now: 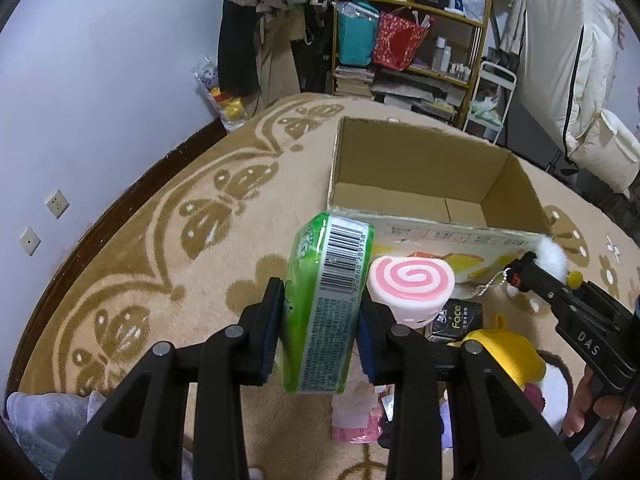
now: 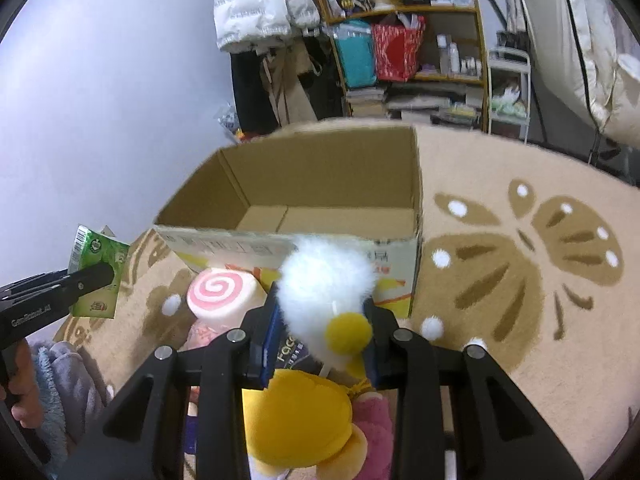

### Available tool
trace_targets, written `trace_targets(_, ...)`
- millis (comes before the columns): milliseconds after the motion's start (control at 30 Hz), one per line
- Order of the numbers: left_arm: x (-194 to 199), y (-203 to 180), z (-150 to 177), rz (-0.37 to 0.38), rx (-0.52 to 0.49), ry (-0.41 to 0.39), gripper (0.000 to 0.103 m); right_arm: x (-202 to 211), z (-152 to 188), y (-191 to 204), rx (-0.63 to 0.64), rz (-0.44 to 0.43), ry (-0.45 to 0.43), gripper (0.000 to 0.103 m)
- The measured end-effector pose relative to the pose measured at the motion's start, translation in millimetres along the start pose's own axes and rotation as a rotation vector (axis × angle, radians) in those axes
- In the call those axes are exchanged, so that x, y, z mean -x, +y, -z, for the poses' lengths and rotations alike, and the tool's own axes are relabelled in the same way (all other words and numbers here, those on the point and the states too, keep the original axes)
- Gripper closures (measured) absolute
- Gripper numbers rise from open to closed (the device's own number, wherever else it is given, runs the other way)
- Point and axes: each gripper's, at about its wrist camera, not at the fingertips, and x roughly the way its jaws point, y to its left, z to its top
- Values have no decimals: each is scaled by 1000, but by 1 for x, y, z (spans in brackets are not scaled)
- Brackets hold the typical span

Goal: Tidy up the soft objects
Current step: 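Carry both held items over the cardboard box and open both tools to drop them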

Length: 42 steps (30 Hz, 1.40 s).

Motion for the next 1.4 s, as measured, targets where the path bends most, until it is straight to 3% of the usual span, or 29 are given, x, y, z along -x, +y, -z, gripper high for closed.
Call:
trace_targets(433,32,-2,-35,-6,-18,-177,72,45,-39,25,93,6,-147,67)
trace_targets(733,37,-8,-70,-16,-34,-237,71,61,-82,35,144,13,-226,67)
trace_targets(1033,16,-15,-105,2,-35,-248,71,33,-104,30,149,20,-217,67)
trace_targets(1400,-26,-32,-108,67,-63,-204,71,-9,-86,13,145,34,-148,66)
